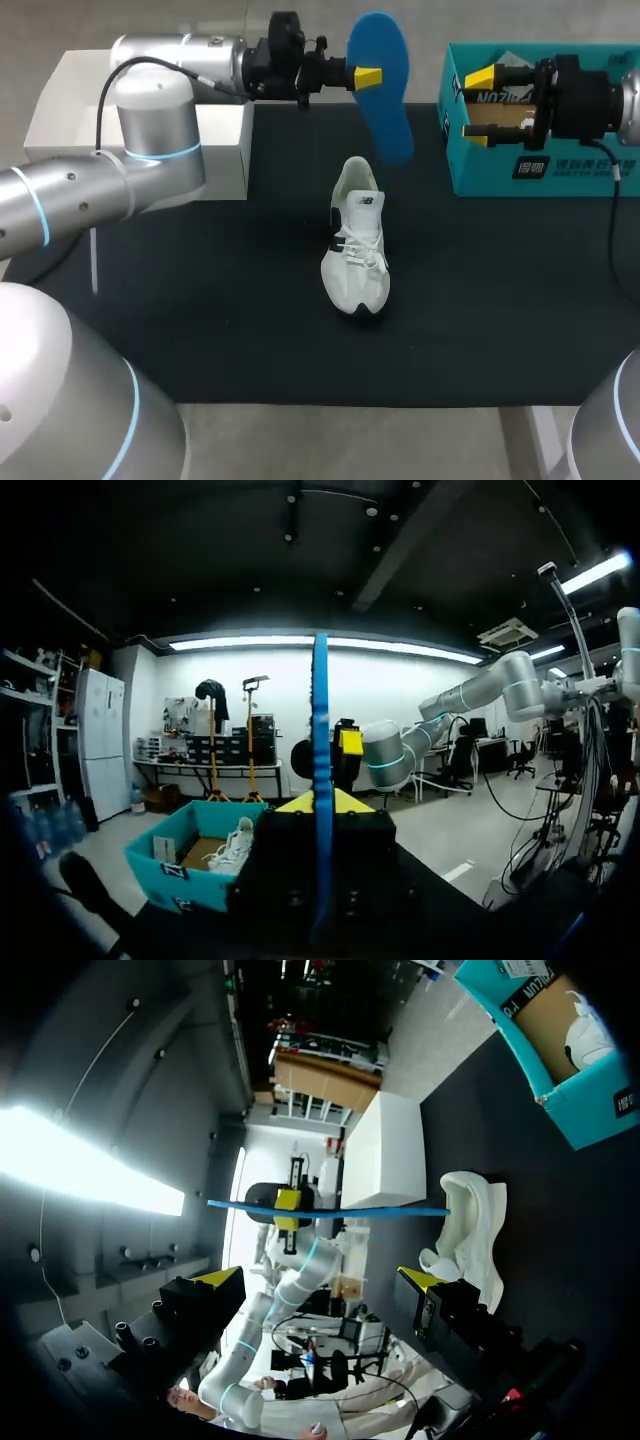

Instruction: Take the shoe out of the shoebox, open the shoe tongue, remove and reinsert the insole, then place the shoe into the shoebox

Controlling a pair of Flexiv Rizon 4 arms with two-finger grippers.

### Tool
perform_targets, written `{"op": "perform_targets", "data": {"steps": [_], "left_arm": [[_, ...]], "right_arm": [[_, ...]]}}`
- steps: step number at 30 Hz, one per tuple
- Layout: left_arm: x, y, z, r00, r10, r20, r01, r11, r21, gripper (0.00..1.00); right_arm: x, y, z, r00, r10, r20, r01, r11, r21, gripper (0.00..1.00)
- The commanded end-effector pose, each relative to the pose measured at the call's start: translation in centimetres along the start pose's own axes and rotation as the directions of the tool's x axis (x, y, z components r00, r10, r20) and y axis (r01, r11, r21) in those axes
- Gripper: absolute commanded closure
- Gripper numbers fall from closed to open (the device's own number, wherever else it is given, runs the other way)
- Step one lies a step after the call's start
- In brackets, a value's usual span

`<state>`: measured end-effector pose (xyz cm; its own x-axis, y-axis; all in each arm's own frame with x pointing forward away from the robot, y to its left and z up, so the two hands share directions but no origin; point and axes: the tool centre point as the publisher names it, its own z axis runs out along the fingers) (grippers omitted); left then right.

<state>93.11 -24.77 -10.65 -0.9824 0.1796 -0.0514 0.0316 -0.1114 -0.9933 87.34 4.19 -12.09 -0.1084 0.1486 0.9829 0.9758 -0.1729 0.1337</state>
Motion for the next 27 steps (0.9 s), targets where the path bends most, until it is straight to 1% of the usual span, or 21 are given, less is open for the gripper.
{"op": "perform_targets", "data": {"steps": [1,2,3,4,5,6,27], "left_arm": [[-0.56,-0.44,-0.41,0.659,0.744,-0.111,-0.752,0.648,-0.116,1.0],[-0.55,-0.54,-0.46,0.605,0.789,-0.109,-0.796,0.593,-0.121,1.0],[-0.55,-0.65,-0.57,0.553,0.82,-0.147,-0.832,0.531,-0.162,1.0],[-0.61,-0.7,-0.63,0.484,0.858,-0.173,-0.872,0.456,-0.176,1.0],[-0.61,-0.84,-0.7,0.434,0.878,-0.202,-0.897,0.4,-0.189,1.0],[-0.58,-1.0,-0.78,0.411,0.887,-0.212,-0.906,0.37,-0.207,1.0],[-0.58,-1.0,-0.78,0.411,0.887,-0.212,-0.906,0.37,-0.207,1.0]], "right_arm": [[-0.05,0.05,0.16,1.0,0.0,0.001,0.0,1.0,-0.001,0.0],[-0.05,0.05,0.16,1.0,0.0,0.001,0.0,1.0,-0.001,0.0],[-0.05,0.05,0.16,1.0,0.0,0.001,0.0,1.0,-0.001,0.0],[-0.05,0.05,0.16,1.0,0.0,0.001,0.0,1.0,-0.001,0.0],[-0.05,0.05,0.16,1.0,0.0,0.001,0.0,1.0,-0.001,0.0],[-0.05,0.05,0.16,1.0,0.0,0.001,0.0,1.0,-0.001,0.0],[-0.05,0.05,0.16,1.0,0.0,0.001,0.0,1.0,-0.001,0.0]]}}
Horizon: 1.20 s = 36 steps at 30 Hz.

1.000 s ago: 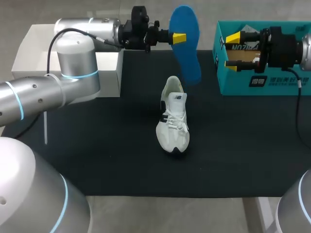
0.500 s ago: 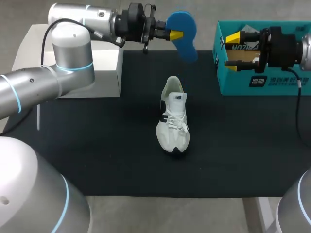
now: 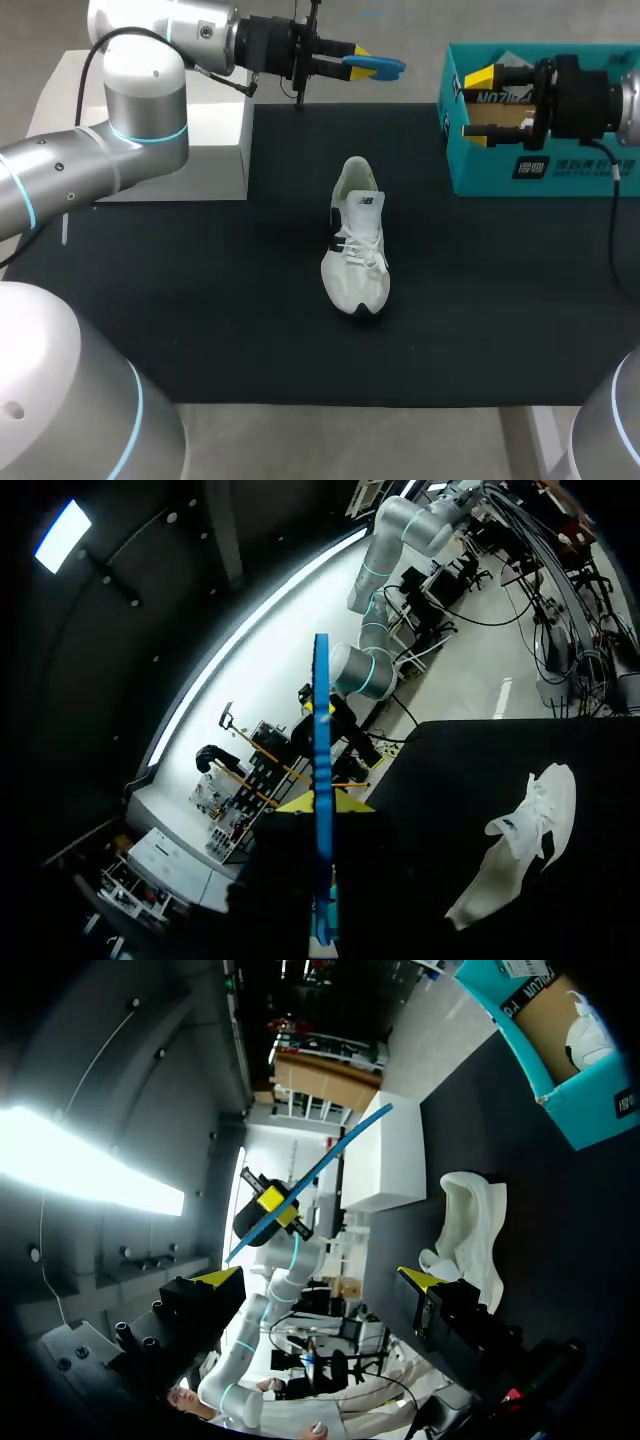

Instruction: Take the shoe out of the shoebox, open the shoe tongue, remove and reinsert the insole, then place the shoe into the shoebox

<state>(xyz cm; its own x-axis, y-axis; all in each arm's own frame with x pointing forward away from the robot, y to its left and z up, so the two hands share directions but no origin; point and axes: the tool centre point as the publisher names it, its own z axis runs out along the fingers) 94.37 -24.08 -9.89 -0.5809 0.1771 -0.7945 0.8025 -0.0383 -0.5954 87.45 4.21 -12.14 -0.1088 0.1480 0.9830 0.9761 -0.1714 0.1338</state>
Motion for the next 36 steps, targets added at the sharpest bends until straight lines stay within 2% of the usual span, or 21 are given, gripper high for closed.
{"op": "perform_targets", "data": {"steps": [1,3,8,12,21,25,31,36], "left_arm": [[0.2,-0.6,0.0,0.962,0.273,-0.023,-0.274,0.958,-0.085,1.0],[0.2,-0.6,0.0,0.962,0.273,-0.023,-0.274,0.958,-0.085,1.0],[1.1,-0.5,0.4,0.908,0.415,0.056,-0.409,0.908,-0.094,1.0],[1.8,-0.4,0.6,0.892,0.434,0.128,-0.426,0.901,-0.082,1.0],[2.3,-1.0,1.2,0.882,0.454,0.128,-0.444,0.891,-0.096,1.0],[2.6,-1.4,1.4,0.822,0.561,0.099,-0.552,0.827,-0.103,1.0],[2.6,-1.4,1.9,0.784,0.609,0.119,-0.599,0.793,-0.108,1.0],[2.5,-1.1,2.4,0.759,0.638,0.128,-0.625,0.77,-0.128,1.0]], "right_arm": [[0.0,0.0,0.1,1.0,0.001,0.001,-0.001,1.0,-0.002,0.0],[0.0,0.0,0.1,1.0,0.001,0.001,-0.001,1.0,-0.002,0.0],[0.0,0.0,0.1,1.0,0.001,0.001,-0.001,1.0,-0.002,0.0],[0.0,0.0,0.1,1.0,0.001,0.001,-0.001,1.0,-0.002,0.0],[0.0,0.0,0.1,1.0,0.001,0.001,-0.001,1.0,-0.002,0.0],[0.5,1.2,0.5,1.0,-0.027,0.004,0.027,1.0,0.013,0.0],[1.2,3.0,1.2,0.997,-0.064,0.03,0.063,0.998,0.031,0.0],[1.6,3.6,2.0,0.996,-0.085,0.026,0.083,0.995,0.046,0.0]]}}
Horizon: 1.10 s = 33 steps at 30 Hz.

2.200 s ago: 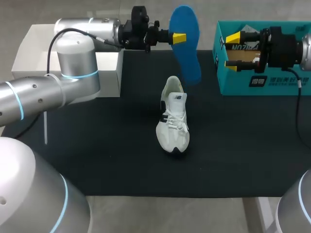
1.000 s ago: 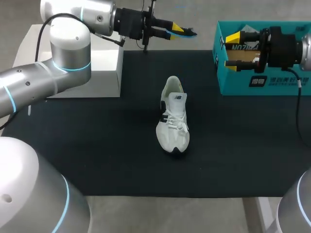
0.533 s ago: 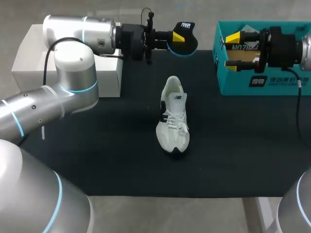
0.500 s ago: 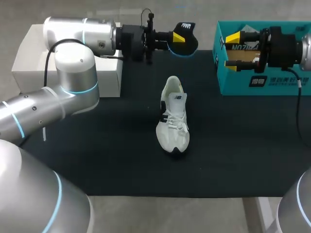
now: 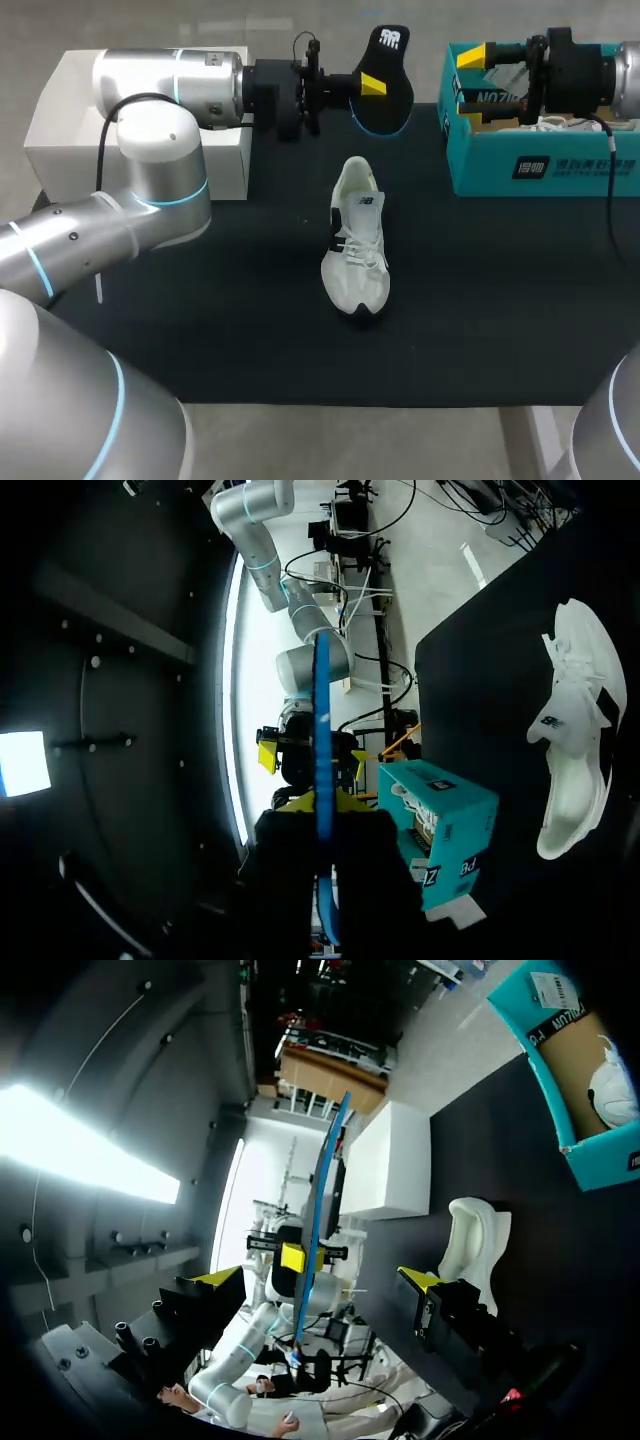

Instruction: Take the shoe out of the shoebox, open the shoe tongue, remove and reinsert the insole, then place the shoe into the shoebox

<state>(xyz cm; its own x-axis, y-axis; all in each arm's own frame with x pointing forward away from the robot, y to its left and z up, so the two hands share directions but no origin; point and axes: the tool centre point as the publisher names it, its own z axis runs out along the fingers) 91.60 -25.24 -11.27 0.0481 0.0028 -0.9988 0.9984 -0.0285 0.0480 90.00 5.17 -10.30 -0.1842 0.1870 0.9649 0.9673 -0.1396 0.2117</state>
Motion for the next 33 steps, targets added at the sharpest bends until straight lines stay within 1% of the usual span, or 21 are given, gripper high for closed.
{"op": "perform_targets", "data": {"steps": [1,4,6,8,9,10,12,13,20,28,30,32,33], "left_arm": [[0.4,0.2,0.8,1.0,0.024,0.016,-0.024,0.999,-0.026,1.0],[0.5,0.8,1.3,0.998,0.046,0.032,-0.044,0.997,-0.065,1.0],[0.4,1.1,1.8,0.997,0.062,0.042,-0.059,0.995,-0.081,1.0],[0.3,1.3,2.2,0.996,0.076,0.049,-0.072,0.994,-0.086,1.0],[0.3,1.4,2.4,0.996,0.073,0.053,-0.068,0.994,-0.086,1.0],[0.3,1.5,2.5,0.996,0.072,0.055,-0.067,0.994,-0.083,1.0],[0.3,1.6,2.8,0.995,0.077,0.055,-0.073,0.995,-0.074,1.0],[0.3,1.6,2.8,0.995,0.079,0.055,-0.075,0.995,-0.07,1.0],[0.4,2.1,3.4,0.994,0.094,0.049,-0.091,0.994,-0.056,1.0],[0.1,2.9,4.5,0.992,0.1,0.075,-0.094,0.993,-0.077,1.0],[0.1,2.9,4.8,0.992,0.1,0.079,-0.094,0.993,-0.076,1.0],[0.1,2.9,5.0,0.991,0.1,0.083,-0.094,0.993,-0.074,1.0],[0.1,2.9,5.0,0.991,0.1,0.084,-0.094,0.993,-0.073,1.0]], "right_arm": [[0.0,1.0,1.0,1.0,-0.003,0.0,0.003,1.0,0.028,0.0],[0.1,0.8,1.8,1.0,-0.007,-0.008,0.008,0.999,0.036,0.0],[0.0,0.6,2.3,1.0,-0.007,-0.013,0.008,0.999,0.044,0.05],[-0.2,0.4,2.7,1.0,-0.002,-0.016,0.003,0.999,0.054,0.17],[-0.2,0.4,3.0,1.0,0.002,-0.02,-0.001,0.998,0.063,0.26],[-0.2,0.3,3.1,1.0,0.004,-0.023,-0.003,0.997,0.072,0.31],[-0.3,0.3,3.5,1.0,0.005,-0.024,-0.003,0.997,0.083,0.35],[-0.3,0.3,3.6,1.0,0.006,-0.024,-0.003,0.996,0.087,0.5],[-0.3,0.4,4.1,1.0,0.01,-0.029,-0.007,0.994,0.106,0.57],[-0.4,0.1,4.7,0.999,0.018,-0.039,-0.013,0.992,0.122,0.58],[-0.4,0.1,4.7,0.999,0.02,-0.039,-0.015,0.992,0.124,0.6],[-0.4,0.1,4.7,0.999,0.02,-0.039,-0.015,0.992,0.124,0.65],[-0.4,0.1,4.7,0.999,0.02,-0.039,-0.015,0.992,0.123,0.65]]}}
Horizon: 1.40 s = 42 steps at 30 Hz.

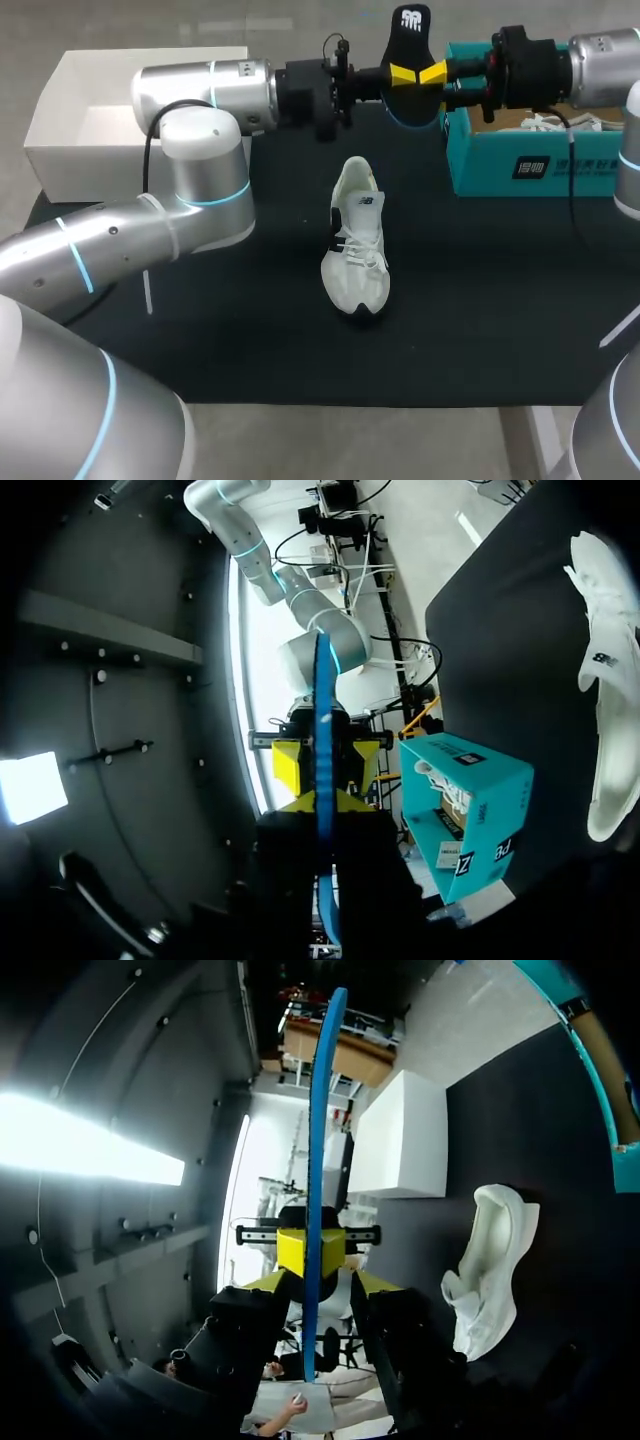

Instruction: Take the shoe out of the shoebox, open the shoe tongue, remove and reinsert the insole, then place the shoe into the shoebox

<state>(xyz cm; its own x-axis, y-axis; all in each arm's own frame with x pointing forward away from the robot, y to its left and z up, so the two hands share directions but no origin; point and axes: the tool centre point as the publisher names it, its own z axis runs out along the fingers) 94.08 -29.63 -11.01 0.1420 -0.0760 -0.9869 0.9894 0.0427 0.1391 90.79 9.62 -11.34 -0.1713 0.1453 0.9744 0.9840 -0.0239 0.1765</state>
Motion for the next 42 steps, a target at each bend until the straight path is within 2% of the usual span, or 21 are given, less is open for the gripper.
{"op": "perform_targets", "data": {"steps": [1,4,7,9,11,16,17,18,23,28,34,42], "left_arm": [[0.3,0.2,0.7,1.0,0.003,0.008,-0.003,1.0,-0.001,1.0],[0.4,0.2,0.6,1.0,0.001,0.004,-0.001,1.0,0.002,1.0],[0.5,0.2,0.5,1.0,0.0,0.003,0.0,1.0,0.002,1.0],[0.4,0.2,0.5,1.0,0.0,0.004,0.0,1.0,0.001,1.0],[0.4,0.3,0.5,1.0,0.0,0.004,0.0,1.0,-0.002,1.0],[0.1,0.2,0.7,1.0,0.005,0.001,-0.005,1.0,0.003,1.0],[0.0,0.2,0.7,1.0,0.005,0.0,-0.005,1.0,0.003,0.84],[-0.1,0.1,0.7,1.0,-0.003,-0.012,0.003,1.0,0.01,0.0],[-0.5,0.2,-1.0,0.999,-0.023,-0.043,0.024,1.0,0.01,0.0],[-0.7,0.7,-4.4,0.991,-0.019,-0.131,0.02,1.0,0.005,0.0],[-2.1,1.9,-7.9,0.979,0.0,-0.203,0.001,1.0,0.005,0.0],[-2.4,2.8,-12.3,0.957,0.0,-0.289,0.014,0.999,0.047,0.0]], "right_arm": [[-0.1,0.2,0.0,1.0,0.0,0.0,0.0,1.0,0.002,0.66],[-0.1,0.2,-0.1,1.0,0.0,0.002,0.0,1.0,0.001,0.71],[-0.2,0.3,-0.2,1.0,0.001,0.003,-0.001,1.0,0.001,0.81],[-0.2,0.3,-0.3,1.0,0.002,0.001,-0.002,1.0,-0.001,0.93],[-0.3,0.3,-0.3,1.0,0.002,-0.001,-0.002,1.0,0.0,1.0],[-0.4,0.3,-0.2,1.0,0.002,-0.004,-0.002,1.0,0.004,1.0],[-0.4,0.3,-0.2,1.0,0.001,-0.004,-0.001,1.0,0.004,1.0],[-0.5,0.3,-0.3,1.0,-0.001,-0.005,0.001,1.0,-0.001,1.0],[-0.2,0.2,-0.6,0.998,-0.055,0.001,0.055,0.998,-0.03,1.0],[0.2,0.6,-1.4,0.994,-0.108,0.013,0.108,0.992,-0.066,1.0],[0.9,0.9,-1.9,0.987,-0.159,0.034,0.162,0.984,-0.079,1.0],[1.9,1.7,-1.3,0.977,-0.209,0.031,0.211,0.972,-0.099,1.0]]}}
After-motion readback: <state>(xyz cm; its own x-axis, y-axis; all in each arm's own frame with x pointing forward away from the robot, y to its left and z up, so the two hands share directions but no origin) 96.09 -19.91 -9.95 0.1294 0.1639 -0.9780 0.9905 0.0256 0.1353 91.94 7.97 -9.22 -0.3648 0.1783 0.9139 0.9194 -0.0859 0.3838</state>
